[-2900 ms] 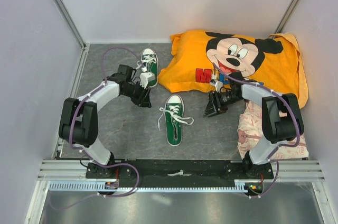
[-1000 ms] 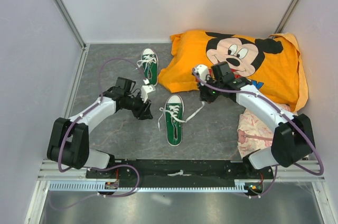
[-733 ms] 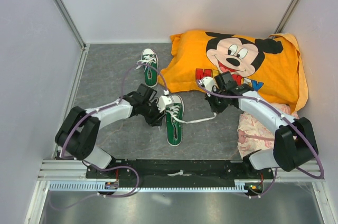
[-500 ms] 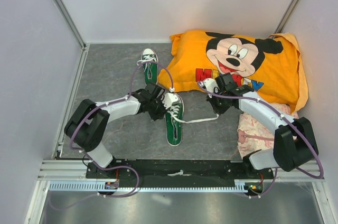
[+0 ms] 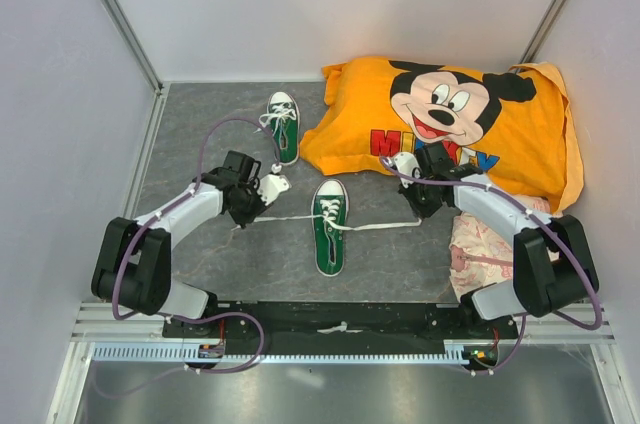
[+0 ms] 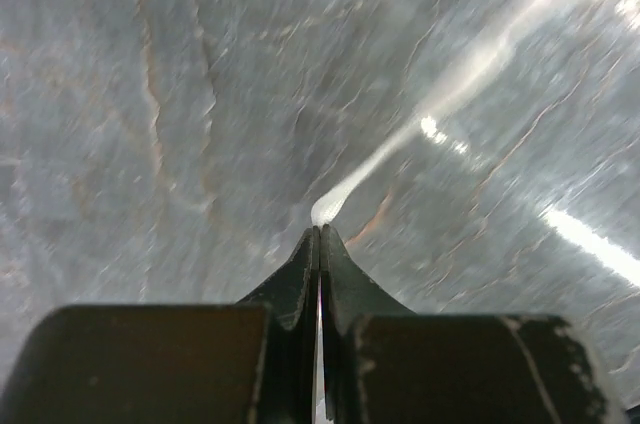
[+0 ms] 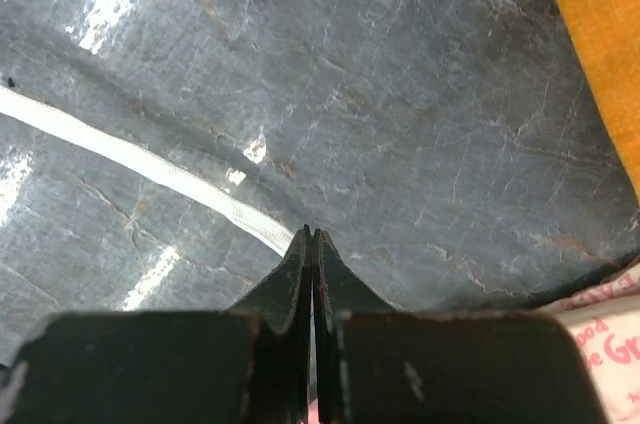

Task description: Tie the shoes

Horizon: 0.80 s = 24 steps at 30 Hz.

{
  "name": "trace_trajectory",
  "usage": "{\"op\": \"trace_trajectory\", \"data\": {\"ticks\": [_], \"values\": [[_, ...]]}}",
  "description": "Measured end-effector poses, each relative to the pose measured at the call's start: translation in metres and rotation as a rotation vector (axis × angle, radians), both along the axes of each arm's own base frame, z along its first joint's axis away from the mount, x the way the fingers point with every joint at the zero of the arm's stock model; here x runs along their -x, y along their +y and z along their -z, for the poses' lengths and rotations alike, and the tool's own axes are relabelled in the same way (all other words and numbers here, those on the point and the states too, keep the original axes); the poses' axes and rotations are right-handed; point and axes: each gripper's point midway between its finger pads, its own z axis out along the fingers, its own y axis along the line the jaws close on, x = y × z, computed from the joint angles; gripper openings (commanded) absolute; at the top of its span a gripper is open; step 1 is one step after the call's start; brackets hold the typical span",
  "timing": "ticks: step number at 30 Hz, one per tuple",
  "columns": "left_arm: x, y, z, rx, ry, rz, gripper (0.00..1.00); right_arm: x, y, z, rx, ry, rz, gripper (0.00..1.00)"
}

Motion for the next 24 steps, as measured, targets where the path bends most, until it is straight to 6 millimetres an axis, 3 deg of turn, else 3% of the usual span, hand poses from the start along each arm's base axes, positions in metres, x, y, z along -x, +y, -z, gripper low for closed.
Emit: {"op": "trace_trajectory", "data": {"ticks": [5, 10, 13, 15, 18, 19, 20, 22, 24], "values": [[0.003, 0.010, 0.000, -0.027, 0.005, 0.052, 0.02, -0.006, 0.001, 0.009, 0.005, 0.007, -0.004, 0.00], [0.003, 0.009, 0.005, -0.029, 0.015, 0.081, 0.15, -0.006, 0.003, 0.022, 0.008, 0.038, -0.007, 0.00], [0.004, 0.005, 0.012, -0.013, 0.039, 0.093, 0.21, -0.006, 0.007, 0.029, -0.009, 0.066, -0.014, 0.05], [0.003, 0.002, 0.014, 0.001, 0.045, 0.099, 0.30, -0.008, 0.011, 0.032, -0.022, 0.073, -0.016, 0.17], [-0.002, -0.001, 0.014, 0.015, 0.037, 0.094, 0.38, -0.011, 0.015, 0.037, -0.036, 0.090, -0.005, 0.46], [-0.004, -0.001, 0.014, 0.017, 0.036, 0.089, 0.40, -0.013, 0.017, 0.036, -0.044, 0.086, -0.008, 0.60], [-0.006, -0.002, 0.014, 0.020, 0.034, 0.086, 0.41, -0.015, 0.019, 0.036, -0.052, 0.085, -0.003, 0.66], [-0.009, -0.003, 0.013, 0.027, 0.025, 0.074, 0.55, -0.018, 0.021, 0.034, -0.061, 0.080, 0.004, 0.76], [-0.010, -0.004, 0.012, 0.043, 0.021, 0.062, 0.58, -0.019, 0.020, 0.033, -0.063, 0.078, 0.013, 0.84]]}}
